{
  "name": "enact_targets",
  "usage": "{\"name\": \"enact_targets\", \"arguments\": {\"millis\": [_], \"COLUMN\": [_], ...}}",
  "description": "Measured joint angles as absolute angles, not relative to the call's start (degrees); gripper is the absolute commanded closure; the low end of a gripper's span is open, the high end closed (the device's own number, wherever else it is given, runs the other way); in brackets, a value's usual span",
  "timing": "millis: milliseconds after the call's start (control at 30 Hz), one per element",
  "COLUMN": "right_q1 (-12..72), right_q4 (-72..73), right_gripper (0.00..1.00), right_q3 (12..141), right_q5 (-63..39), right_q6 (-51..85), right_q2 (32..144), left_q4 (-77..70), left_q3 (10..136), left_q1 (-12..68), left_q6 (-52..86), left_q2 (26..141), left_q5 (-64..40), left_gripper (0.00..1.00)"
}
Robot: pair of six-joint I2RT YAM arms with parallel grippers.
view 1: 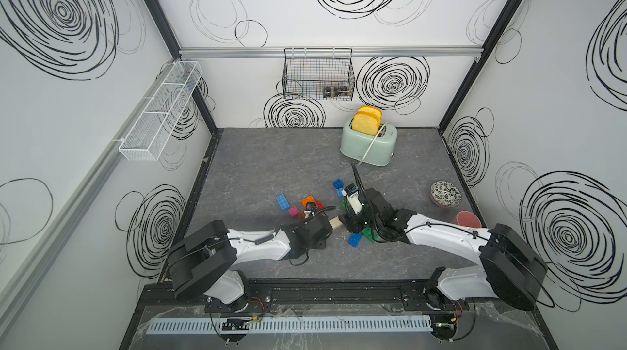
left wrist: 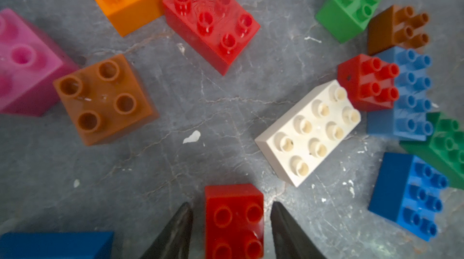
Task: Assemble a heart with lego
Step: Place the lego brick at the center of the board.
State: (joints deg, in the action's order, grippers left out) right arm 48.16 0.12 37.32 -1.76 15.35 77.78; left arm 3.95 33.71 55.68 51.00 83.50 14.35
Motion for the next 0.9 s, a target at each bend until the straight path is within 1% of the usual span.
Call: {"name": "enact_targets", "arguments": {"millis": [133,300,467,667,900], "right_q1": [50.85,53.71,55.53,55.64,52.34], "right_q4": [-0.69,-1.19,0.78,3.77,11.07], "right_gripper": [0.37,0.39,0.40,0.40,0.39], "right_q3": [37.32,37.23,33.95,31.42,31.46], "right_q5": [-1.37,-2.37,-5.26,-8.27,-12.60], "right_q6": [17.15,21.47,27.70,33.43,37.21], "right_q2": [77.49,76.42,75.61,77.34,84.40], "left_q4": [3.60,3.29,3.57,4.21,4.23], "left_q3": [32.03,29.45,24.56,20.53,17.17], "left_q1": [54.43,52.62,48.53,44.91,42.06], "left_q6": [51.00,50.78,50.30,49.56,49.30], "left_q2": [78.32,69.60,60.53,53.43,48.97], "left_q5": [12.67,11.35,10.33,8.86,6.42], "left_gripper": [0.37,0.37,0.37,0.36,0.36]}}
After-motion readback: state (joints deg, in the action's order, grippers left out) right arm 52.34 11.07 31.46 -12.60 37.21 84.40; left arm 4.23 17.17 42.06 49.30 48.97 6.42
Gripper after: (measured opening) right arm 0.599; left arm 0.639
